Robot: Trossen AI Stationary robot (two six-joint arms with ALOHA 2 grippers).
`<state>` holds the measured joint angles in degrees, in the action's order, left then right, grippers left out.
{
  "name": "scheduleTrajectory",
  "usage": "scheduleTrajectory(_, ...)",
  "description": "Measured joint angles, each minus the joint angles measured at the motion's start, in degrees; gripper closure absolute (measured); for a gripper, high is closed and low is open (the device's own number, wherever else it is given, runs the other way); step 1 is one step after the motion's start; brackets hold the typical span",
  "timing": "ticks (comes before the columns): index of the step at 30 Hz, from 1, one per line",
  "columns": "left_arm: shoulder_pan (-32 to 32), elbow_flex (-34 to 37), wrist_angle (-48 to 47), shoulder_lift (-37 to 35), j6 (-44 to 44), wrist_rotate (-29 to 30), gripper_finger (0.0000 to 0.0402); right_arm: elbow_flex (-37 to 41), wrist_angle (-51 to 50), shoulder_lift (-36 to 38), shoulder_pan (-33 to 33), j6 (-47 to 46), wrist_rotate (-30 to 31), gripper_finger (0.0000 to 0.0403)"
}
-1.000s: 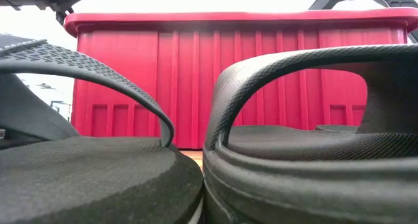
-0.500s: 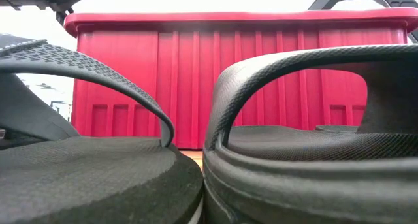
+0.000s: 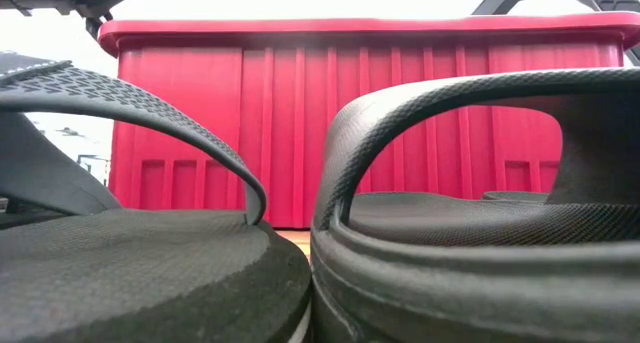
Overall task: Pick and place slides into bin
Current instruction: Put the black slipper into the red bin
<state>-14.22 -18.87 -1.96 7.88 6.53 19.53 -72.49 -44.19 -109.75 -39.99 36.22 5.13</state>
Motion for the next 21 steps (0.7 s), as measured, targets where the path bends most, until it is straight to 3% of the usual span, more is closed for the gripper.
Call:
scheduleTrajectory(12, 0.0, 0.0, 0.0, 0.0, 0.1, 0.0, 0.0376, 0.2, 12.5, 16.4, 5.5, 3.4, 1.5, 0.0403)
scheduleTrajectory(16, 0.0, 0.0, 0.0, 0.0, 0.1, 0.0, 0.0376, 0.1, 12.3, 24.2, 8.2, 2.8, 0.7, 0.0403)
scheduleTrajectory(21, 0.0, 0.0, 0.0, 0.0, -0.1, 0.0, 0.0376, 0.1, 11.3, 35.0, 11.7, -4.7, -11.4, 0.0403)
